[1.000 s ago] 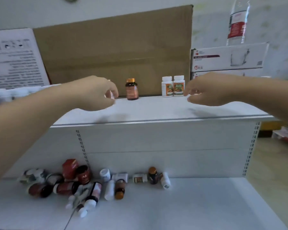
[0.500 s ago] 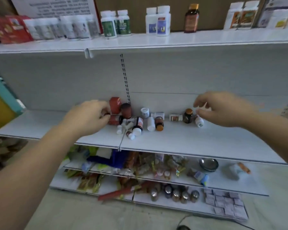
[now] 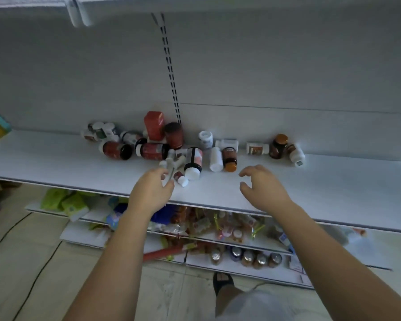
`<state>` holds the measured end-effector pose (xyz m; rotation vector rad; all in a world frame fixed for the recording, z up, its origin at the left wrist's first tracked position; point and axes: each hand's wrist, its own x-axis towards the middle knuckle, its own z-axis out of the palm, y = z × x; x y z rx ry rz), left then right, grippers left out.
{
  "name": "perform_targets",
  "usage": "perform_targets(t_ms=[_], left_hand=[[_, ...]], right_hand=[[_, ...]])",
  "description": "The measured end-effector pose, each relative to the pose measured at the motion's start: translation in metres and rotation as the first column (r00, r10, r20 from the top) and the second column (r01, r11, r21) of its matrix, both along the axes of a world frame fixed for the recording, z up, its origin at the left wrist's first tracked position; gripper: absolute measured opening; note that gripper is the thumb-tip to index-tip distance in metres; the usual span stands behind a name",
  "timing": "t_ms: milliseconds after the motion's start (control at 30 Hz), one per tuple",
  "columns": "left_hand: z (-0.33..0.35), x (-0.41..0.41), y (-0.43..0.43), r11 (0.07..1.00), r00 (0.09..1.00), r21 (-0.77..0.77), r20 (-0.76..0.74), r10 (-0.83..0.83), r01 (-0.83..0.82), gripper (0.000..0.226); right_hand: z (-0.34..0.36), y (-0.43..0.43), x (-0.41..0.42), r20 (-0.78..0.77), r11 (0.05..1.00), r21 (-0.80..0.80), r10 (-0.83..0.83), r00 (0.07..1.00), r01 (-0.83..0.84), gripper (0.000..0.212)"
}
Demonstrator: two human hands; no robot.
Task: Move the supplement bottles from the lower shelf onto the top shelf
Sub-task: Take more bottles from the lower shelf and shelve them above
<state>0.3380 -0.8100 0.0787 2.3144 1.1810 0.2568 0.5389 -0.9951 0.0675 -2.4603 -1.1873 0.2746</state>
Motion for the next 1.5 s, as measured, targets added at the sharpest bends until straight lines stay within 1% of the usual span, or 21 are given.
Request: perform_targets(t_ms=[100, 167, 267, 333, 400, 500, 567, 633, 700, 733, 800, 867, 900, 967, 1067, 1133, 1200, 1267, 1333, 1400, 1500], left_hand=[[-0.028, 0.044, 0.023, 0.998, 0.999, -0.056, 0.054, -0.004, 0.007, 0.037], [-0.048, 0.074, 0.038, 0.996, 0.997, -0.085, 0.071, -0.027, 0.033, 0.043], [-0.079, 0.114, 0.058, 0.994, 0.999, -0.107, 0.042, 0.035, -0.031, 0.054], [-0.095, 0.134, 0.066, 0.991, 0.998, -0.114, -0.001, 0.070, -0.069, 0.065], [-0.107, 0.147, 0.069, 0.994, 0.996, -0.082, -0.042, 0.073, -0.077, 0.068], [-0.113, 0.153, 0.067, 0.988, 0.989, -0.084, 0.054, 0.135, -0.131, 0.063], [-0.112, 0.150, 0.066, 0.969, 0.958, -0.178, 0.203, 0.204, -0.168, 0.055], [-0.107, 0.142, 0.068, 0.933, 0.889, -0.323, 0.362, 0.279, -0.161, 0.051], [-0.096, 0.132, 0.066, 0.903, 0.812, -0.415, 0.488, 0.321, -0.107, 0.053], [-0.088, 0.127, 0.064, 0.896, 0.776, -0.436, 0.537, 0.331, -0.081, 0.053], [-0.074, 0.116, 0.057, 0.851, 0.680, -0.524, 0.611, 0.406, -0.037, 0.053], [-0.057, 0.103, 0.047, 0.749, 0.554, -0.663, 0.627, 0.548, 0.009, 0.060], [-0.048, 0.095, 0.042, 0.704, 0.494, -0.708, 0.629, 0.600, 0.047, 0.062], [-0.025, 0.076, 0.029, 0.676, 0.390, -0.723, 0.669, 0.632, 0.146, 0.050], [0.017, 0.043, 0.006, 0.670, 0.240, -0.685, 0.728, 0.642, 0.286, 0.015], [0.045, 0.021, -0.009, 0.662, 0.156, -0.645, 0.751, 0.642, 0.381, 0.013], [0.072, 0.004, -0.025, 0.671, 0.108, -0.593, 0.779, 0.617, 0.446, 0.028], [0.099, -0.008, -0.041, 0.677, 0.122, -0.561, 0.805, 0.581, 0.476, 0.046], [0.126, -0.016, -0.059, 0.688, 0.212, -0.535, 0.839, 0.502, 0.491, 0.059], [0.150, -0.019, -0.076, 0.709, 0.305, -0.495, 0.869, 0.391, 0.502, 0.051], [0.183, -0.016, -0.097, 0.737, 0.349, -0.439, 0.892, 0.287, 0.514, 0.027]], right_hand=[[-0.034, 0.042, 0.031, -0.108, 0.997, 0.039, -0.068, 0.992, 0.072, 0.040], [-0.056, 0.070, 0.049, -0.179, 0.986, 0.070, -0.137, 0.974, 0.152, 0.042], [-0.084, 0.105, 0.071, -0.313, 0.959, 0.114, -0.214, 0.925, 0.260, 0.049], [-0.096, 0.120, 0.080, -0.367, 0.956, 0.112, -0.214, 0.905, 0.271, 0.055], [-0.106, 0.127, 0.085, -0.362, 0.973, 0.099, -0.159, 0.919, 0.208, 0.059], [-0.112, 0.127, 0.087, -0.346, 0.982, 0.129, -0.086, 0.934, 0.139, 0.055], [-0.108, 0.125, 0.088, -0.378, 0.962, 0.192, -0.110, 0.919, 0.195, 0.042], [-0.097, 0.120, 0.087, -0.461, 0.914, 0.266, -0.157, 0.873, 0.305, 0.031], [-0.086, 0.110, 0.082, -0.570, 0.840, 0.337, -0.178, 0.802, 0.426, 0.025], [-0.078, 0.105, 0.078, -0.651, 0.793, 0.369, -0.152, 0.744, 0.485, 0.023], [-0.059, 0.096, 0.065, -0.814, 0.692, 0.397, -0.039, 0.580, 0.603, 0.014], [-0.034, 0.090, 0.049, -0.907, 0.592, 0.388, 0.109, 0.407, 0.706, 0.005], [-0.021, 0.087, 0.042, -0.922, 0.549, 0.382, 0.176, 0.344, 0.744, 0.010], [0.006, 0.081, 0.026, -0.920, 0.498, 0.381, 0.285, 0.268, 0.779, 0.017], [0.046, 0.066, -0.003, -0.912, 0.486, 0.362, 0.362, 0.194, 0.795, 0.021], [0.072, 0.051, -0.022, -0.903, 0.481, 0.328, 0.412, 0.121, 0.813, 0.033], [0.100, 0.032, -0.043, -0.892, 0.519, 0.325, 0.445, 0.075, 0.791, 0.045], [0.125, 0.014, -0.061, -0.874, 0.545, 0.349, 0.482, 0.056, 0.763, 0.049], [0.149, -0.003, -0.077, -0.863, 0.558, 0.396, 0.497, 0.088, 0.729, 0.049], [0.169, -0.017, -0.088, -0.860, 0.581, 0.467, 0.474, 0.190, 0.666, 0.045], [0.196, -0.036, -0.096, -0.822, 0.587, 0.567, 0.450, 0.349, 0.578, 0.039]])
